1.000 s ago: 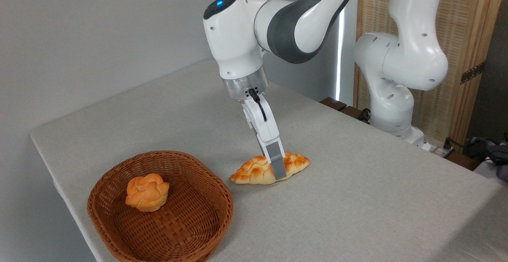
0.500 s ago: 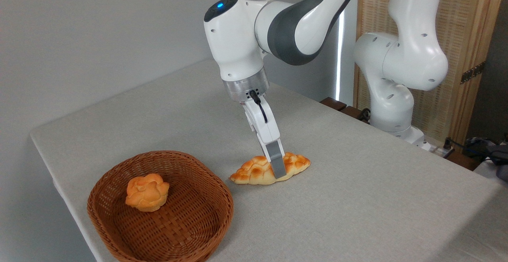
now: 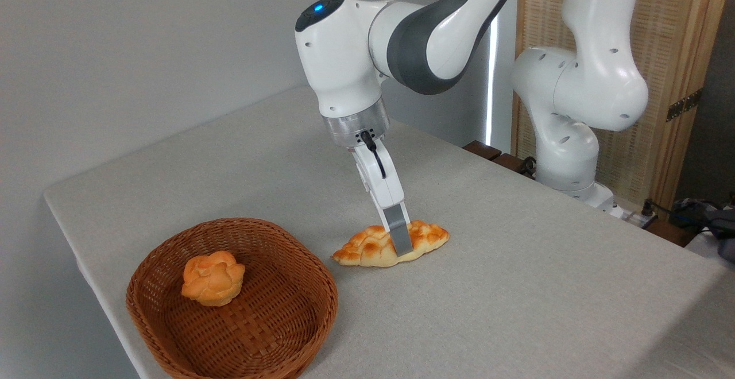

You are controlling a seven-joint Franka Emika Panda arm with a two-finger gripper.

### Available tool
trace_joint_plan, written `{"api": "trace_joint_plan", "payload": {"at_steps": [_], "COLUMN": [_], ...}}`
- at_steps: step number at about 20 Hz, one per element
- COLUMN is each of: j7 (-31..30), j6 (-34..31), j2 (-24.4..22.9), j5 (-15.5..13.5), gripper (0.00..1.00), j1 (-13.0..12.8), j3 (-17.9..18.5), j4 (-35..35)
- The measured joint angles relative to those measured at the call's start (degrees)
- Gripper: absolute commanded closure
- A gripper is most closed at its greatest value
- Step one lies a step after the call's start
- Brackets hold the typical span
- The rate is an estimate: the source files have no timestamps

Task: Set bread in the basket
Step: 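Close the gripper on the middle of the braided bread roll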

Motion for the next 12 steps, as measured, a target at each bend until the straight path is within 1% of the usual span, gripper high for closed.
{"api": "trace_joint_plan", "payload": {"at_steps": [10, 12], "j7": [0.61, 0.61], "j6": [-0.03, -1.01], "j2": [-0.12, -0.43], "j5": [-0.16, -2.13], "gripper": [0.54, 0.54], "j1": [-0.01, -0.1], "j3": [0.0, -0.02], "j4": [0.08, 0.99]}}
